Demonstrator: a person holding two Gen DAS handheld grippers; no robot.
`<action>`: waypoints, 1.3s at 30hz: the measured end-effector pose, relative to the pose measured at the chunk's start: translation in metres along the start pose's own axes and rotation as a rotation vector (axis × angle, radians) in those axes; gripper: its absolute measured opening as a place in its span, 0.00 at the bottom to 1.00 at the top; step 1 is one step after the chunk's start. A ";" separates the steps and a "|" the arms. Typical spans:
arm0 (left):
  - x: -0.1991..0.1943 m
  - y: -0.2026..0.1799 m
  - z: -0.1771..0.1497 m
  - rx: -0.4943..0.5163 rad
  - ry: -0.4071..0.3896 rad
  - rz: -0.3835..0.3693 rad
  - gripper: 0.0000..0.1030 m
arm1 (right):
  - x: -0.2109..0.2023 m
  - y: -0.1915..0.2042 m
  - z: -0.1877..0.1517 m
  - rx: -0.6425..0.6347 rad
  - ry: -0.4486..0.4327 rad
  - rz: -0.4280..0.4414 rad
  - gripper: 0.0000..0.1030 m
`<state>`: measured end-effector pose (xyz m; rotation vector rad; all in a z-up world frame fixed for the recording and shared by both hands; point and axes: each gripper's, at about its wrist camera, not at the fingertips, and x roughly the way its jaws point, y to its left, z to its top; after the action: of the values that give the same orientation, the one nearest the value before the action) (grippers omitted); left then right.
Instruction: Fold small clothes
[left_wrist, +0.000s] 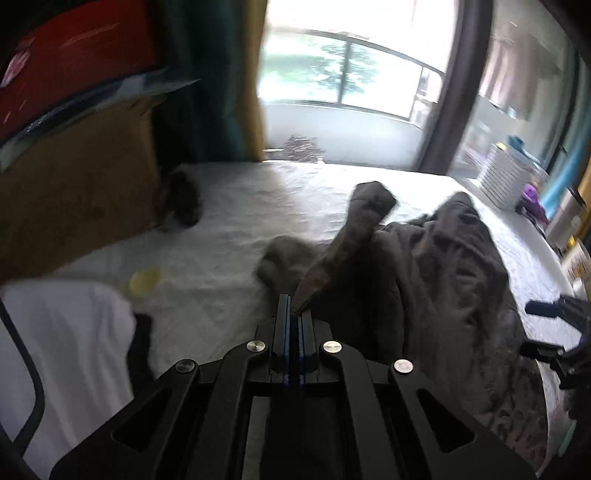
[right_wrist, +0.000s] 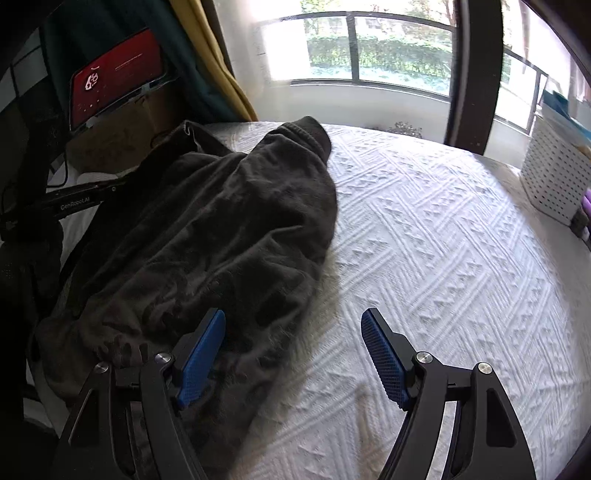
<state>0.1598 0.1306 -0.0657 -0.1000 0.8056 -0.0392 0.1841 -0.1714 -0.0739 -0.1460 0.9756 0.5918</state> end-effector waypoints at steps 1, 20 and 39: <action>0.001 0.004 -0.001 -0.014 0.001 0.001 0.01 | 0.002 0.003 0.002 -0.006 0.002 0.003 0.75; 0.013 -0.044 0.014 0.113 0.070 -0.114 0.60 | -0.004 0.008 0.001 0.002 -0.014 -0.007 0.75; 0.010 -0.011 0.016 0.022 0.092 -0.055 0.35 | -0.009 0.004 -0.010 0.023 -0.011 -0.013 0.75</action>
<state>0.1784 0.1205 -0.0609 -0.0997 0.8937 -0.1054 0.1704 -0.1751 -0.0720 -0.1288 0.9702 0.5685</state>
